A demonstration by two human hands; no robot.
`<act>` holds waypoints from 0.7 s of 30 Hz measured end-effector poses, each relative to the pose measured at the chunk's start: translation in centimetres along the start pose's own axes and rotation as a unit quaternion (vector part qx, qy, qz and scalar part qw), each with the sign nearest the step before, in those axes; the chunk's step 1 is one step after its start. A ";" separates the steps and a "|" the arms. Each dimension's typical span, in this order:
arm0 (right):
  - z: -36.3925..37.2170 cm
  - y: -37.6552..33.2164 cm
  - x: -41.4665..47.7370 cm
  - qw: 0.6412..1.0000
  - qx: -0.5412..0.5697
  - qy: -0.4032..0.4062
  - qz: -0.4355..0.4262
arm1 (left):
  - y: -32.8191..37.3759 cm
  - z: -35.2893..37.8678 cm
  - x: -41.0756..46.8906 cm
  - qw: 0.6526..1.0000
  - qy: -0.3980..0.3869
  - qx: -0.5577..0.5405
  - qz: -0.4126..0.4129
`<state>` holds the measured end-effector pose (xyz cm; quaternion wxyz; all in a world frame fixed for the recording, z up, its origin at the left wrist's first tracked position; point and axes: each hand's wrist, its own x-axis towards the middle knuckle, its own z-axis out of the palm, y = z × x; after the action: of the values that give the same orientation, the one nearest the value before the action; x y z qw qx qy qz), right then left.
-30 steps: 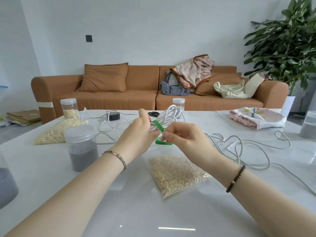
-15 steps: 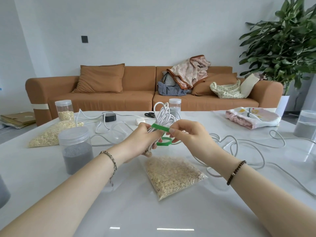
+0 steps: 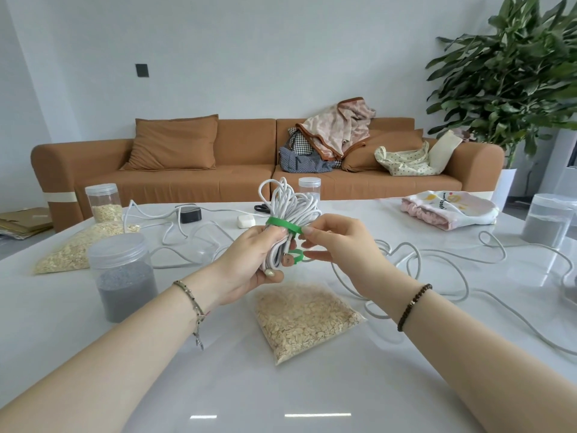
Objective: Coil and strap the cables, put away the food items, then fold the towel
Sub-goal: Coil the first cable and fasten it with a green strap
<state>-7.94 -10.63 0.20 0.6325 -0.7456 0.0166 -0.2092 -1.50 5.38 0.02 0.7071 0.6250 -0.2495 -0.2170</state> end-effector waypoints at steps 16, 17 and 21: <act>0.2 0.0 0.0 0.992 0.116 0.001 0.039 | -0.2 1.0 -0.6 0.993 -0.005 -0.115 -0.010; 0.2 0.0 0.0 0.992 0.119 0.001 0.040 | -0.1 1.1 -0.6 0.993 -0.005 -0.118 -0.010; 0.4 0.1 -0.2 0.990 0.136 -0.006 0.044 | -0.1 1.2 -0.7 0.992 -0.009 -0.128 -0.003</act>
<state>-7.93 -10.18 0.05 0.7368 -0.6523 0.0168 -0.1773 -2.82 4.83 -0.01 0.7785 0.5280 -0.2244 -0.2548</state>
